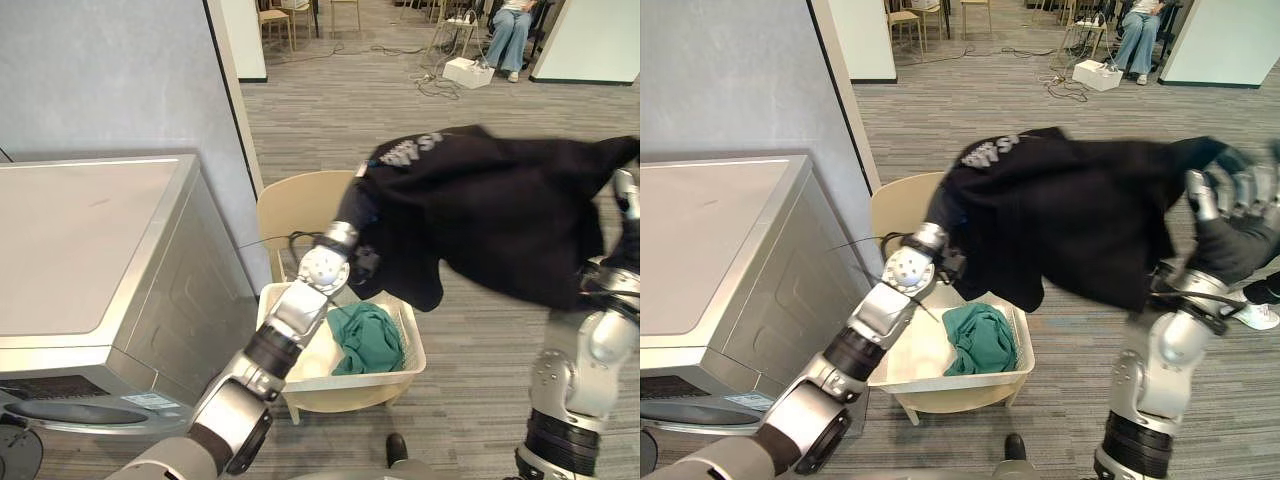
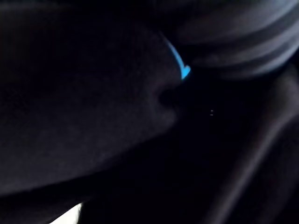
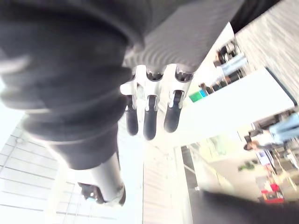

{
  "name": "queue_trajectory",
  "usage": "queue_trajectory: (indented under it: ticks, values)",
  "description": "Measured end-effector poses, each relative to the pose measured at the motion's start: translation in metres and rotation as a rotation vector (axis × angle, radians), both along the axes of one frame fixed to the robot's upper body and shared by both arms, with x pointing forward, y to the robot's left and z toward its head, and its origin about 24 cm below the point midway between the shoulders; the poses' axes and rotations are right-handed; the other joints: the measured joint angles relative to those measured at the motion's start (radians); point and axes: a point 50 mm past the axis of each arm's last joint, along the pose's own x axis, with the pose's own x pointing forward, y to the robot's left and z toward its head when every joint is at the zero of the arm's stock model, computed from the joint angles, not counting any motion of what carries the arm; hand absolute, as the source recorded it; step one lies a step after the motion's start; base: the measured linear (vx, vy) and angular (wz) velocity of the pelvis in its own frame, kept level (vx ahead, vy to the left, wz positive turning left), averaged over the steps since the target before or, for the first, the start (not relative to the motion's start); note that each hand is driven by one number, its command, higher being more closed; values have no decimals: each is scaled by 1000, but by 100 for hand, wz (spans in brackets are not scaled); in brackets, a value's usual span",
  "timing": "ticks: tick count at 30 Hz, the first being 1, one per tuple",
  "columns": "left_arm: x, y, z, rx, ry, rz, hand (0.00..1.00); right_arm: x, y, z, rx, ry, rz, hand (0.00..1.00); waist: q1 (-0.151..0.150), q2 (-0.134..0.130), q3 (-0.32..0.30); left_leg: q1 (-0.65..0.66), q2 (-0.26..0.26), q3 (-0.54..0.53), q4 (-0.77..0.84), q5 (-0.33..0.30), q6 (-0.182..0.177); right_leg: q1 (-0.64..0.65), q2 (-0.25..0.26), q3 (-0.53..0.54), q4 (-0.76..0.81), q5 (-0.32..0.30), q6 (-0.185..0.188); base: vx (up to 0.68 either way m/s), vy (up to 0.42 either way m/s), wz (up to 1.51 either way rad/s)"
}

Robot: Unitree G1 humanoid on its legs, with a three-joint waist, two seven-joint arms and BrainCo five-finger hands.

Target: Pick up the laundry basket with both hands and put the clothes into the washing machine.

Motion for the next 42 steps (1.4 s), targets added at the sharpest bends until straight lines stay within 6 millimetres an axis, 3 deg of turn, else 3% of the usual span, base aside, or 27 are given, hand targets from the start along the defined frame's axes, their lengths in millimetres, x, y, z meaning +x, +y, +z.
queue_trajectory:
  ticks: [5, 10, 15, 20, 24, 26, 31, 34, 37, 42]
  values:
    - [-13, 46, 8, -57, -68, 127, 100, -21, -22, -14, 23, 54, -130, 0, -1, 2, -1, -2, 0, -13, 3, 0, 0, 0, -2, -12, 0, 0, 0, -5, -3, 6]
    - [-48, 89, 23, -149, -212, 249, 100, -35, -30, -39, 67, 157, -180, 0, 2, 8, -5, -6, 0, -20, 4, 0, 0, 1, -3, -18, 0, -1, 1, -6, -1, 2]
    - [-79, 98, 5, -172, -186, 238, 100, -52, -28, -83, 195, 301, -218, 0, 1, 21, -19, -20, 0, -39, 7, 0, 0, 5, -7, -38, 0, -6, 2, -17, -1, 11]
    - [-103, 82, -51, -168, 78, 125, 100, -55, -9, -140, 335, 517, -139, 0, 3, 23, -21, -22, 0, -50, 9, -1, 1, 18, -11, -50, 0, -18, 9, -37, 1, 8]
    - [-118, 75, -119, -164, 390, 133, 100, -67, 4, -198, 517, 689, -19, 0, 11, 28, -24, -29, 0, -60, 11, -1, 1, 20, -12, -62, 0, -22, 10, -21, 0, 8]
    - [-132, 75, -164, -217, 612, 177, 100, -92, 10, -235, 679, 778, -6, 0, 33, 34, -27, -31, 5, -64, 12, -1, 1, 26, -11, -74, 0, -23, 6, -3, -3, 14]
    - [-161, 104, -228, -247, 900, 382, 100, -151, 34, -300, 946, 1021, -36, 0, 60, 31, -26, -19, 20, -79, 18, -3, 0, 60, -2, -108, 9, -38, -2, 1, -9, 16]
    - [-181, 124, -252, -253, 1024, 502, 100, -184, 51, -325, 1100, 1125, -55, 0, 66, 18, -22, 0, 23, -83, 18, -5, 0, 90, -3, -127, 9, -49, 0, -17, -3, 19]
    - [-195, 139, -265, -259, 1087, 585, 100, -212, 66, -340, 1219, 1208, -82, 0, 89, 12, -27, 0, 24, -83, 19, -8, 4, 93, -3, -131, 9, -53, -5, -30, 3, 5]
    - [-225, 151, -289, -275, 1234, 699, 100, -234, 81, -349, 1327, 1273, -93, 0, 93, -1, -35, 0, 29, -81, 13, -9, 7, 104, -2, -148, 6, -60, -2, -27, 0, 7]
